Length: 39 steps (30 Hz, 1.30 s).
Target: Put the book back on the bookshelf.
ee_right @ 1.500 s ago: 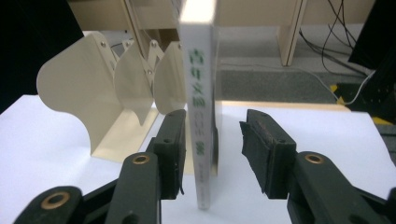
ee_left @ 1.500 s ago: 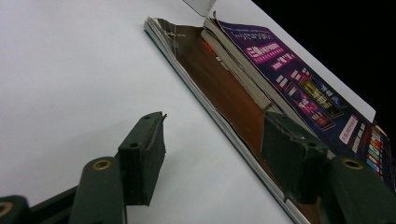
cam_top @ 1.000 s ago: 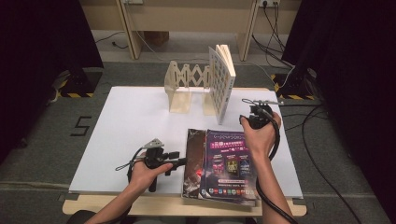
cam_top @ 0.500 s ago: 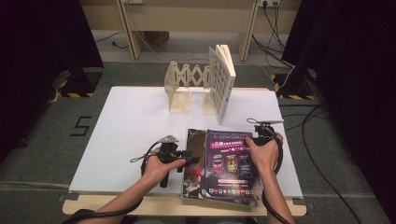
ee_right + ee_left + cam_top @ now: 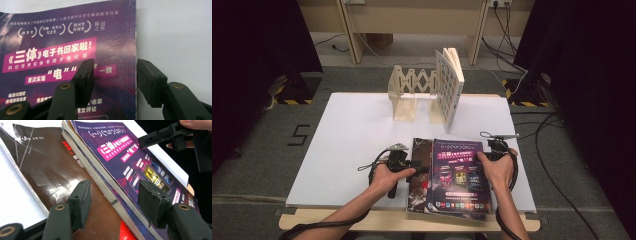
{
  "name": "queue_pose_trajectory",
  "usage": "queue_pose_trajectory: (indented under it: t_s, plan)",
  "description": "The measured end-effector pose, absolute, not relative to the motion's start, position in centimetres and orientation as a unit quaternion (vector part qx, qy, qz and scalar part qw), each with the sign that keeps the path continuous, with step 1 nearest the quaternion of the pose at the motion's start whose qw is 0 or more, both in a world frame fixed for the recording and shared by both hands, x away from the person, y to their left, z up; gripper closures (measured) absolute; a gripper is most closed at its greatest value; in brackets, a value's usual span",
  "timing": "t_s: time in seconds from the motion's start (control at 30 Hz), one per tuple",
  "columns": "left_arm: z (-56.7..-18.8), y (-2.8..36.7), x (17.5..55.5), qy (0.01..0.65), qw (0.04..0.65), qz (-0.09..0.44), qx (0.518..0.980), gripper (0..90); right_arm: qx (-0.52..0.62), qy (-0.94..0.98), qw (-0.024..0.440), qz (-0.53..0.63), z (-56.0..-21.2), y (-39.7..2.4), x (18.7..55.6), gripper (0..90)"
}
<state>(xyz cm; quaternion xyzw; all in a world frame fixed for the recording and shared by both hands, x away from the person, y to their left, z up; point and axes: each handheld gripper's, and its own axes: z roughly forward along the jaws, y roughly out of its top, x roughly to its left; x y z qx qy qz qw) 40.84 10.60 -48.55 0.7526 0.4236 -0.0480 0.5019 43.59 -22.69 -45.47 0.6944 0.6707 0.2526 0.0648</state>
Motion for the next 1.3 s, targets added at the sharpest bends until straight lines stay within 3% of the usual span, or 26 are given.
queue_pose_trajectory:
  t_s: [0.23, 0.73, 0.97, 1.07, 1.17, 1.3]
  plan:
    - [-48.7, 10.3, 41.2, 0.43, 0.493, -0.046, 0.755, 47.0, 0.687, 0.684, 0.064, 0.238, -45.0, -21.2, 43.3, 55.2]
    - [-48.8, 11.0, 41.7, 0.438, 0.458, -0.028, 0.773, 57.1, 0.688, 0.688, 0.074, 0.217, -44.7, -18.1, 42.4, 55.4]
    - [-48.8, 11.9, 42.2, 0.452, 0.459, -0.017, 0.765, 57.1, 0.671, 0.707, 0.045, 0.217, -44.6, -17.6, 42.0, 58.4]
    - [-48.9, 11.9, 42.0, 0.451, 0.459, -0.015, 0.765, 56.3, 0.667, 0.708, 0.016, 0.233, -44.4, -18.4, 42.7, 57.5]
    - [-48.8, 11.9, 41.7, 0.446, 0.458, -0.009, 0.769, 56.1, 0.66, 0.701, 0.037, 0.268, -43.9, -19.4, 44.0, 51.8]
    - [-48.6, 12.0, 41.2, 0.438, 0.456, -0.007, 0.775, 56.1, 0.661, 0.693, 0.053, 0.284, -43.6, -20.1, 46.0, 51.7]
